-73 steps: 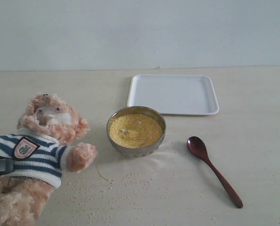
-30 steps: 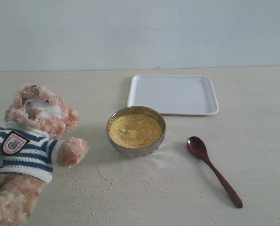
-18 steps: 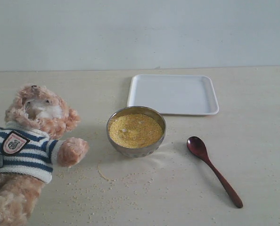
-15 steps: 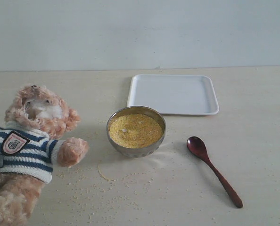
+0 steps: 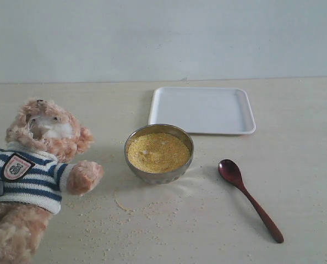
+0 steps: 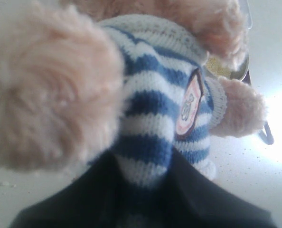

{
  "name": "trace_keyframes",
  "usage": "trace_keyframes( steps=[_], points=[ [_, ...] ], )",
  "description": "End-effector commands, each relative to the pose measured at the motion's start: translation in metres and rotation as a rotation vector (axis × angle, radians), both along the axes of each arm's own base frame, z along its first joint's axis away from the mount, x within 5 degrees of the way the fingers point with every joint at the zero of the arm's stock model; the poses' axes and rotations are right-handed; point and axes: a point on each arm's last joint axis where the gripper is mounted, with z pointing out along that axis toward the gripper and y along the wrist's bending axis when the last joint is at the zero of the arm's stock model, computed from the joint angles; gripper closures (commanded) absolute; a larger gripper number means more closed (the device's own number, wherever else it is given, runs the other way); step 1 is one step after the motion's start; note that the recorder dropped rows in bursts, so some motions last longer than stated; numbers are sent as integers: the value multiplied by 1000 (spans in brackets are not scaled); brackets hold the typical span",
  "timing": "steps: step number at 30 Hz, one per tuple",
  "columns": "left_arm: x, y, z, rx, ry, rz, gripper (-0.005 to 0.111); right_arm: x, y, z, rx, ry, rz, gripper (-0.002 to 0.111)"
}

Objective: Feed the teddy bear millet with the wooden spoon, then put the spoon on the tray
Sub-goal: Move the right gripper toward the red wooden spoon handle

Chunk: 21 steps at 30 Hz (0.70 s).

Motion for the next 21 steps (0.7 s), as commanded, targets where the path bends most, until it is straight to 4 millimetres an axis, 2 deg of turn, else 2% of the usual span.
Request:
trace_keyframes(
  steps=[1, 5, 8, 11, 14, 16, 21],
  points=[
    [0, 0, 2, -6, -14, 2, 102, 14, 9, 22, -230, 136, 94, 108],
    [0, 0, 2, -6, -14, 2, 102, 42, 21, 32, -423, 314, 218, 108],
    [0, 0, 2, -6, -14, 2, 102, 69, 30, 27, -511, 457, 295, 105],
    [0, 0, 2, -6, -14, 2, 102, 98, 39, 15, -565, 546, 335, 90],
    [0, 0, 2, -6, -14, 2, 102, 124, 45, 4, -599, 604, 356, 64],
    [0, 0, 2, -6, -14, 2, 102, 135, 48, -3, -603, 633, 357, 53],
    [0, 0, 2, -6, -14, 2, 102, 154, 53, -15, -616, 691, 368, 51]
  ],
)
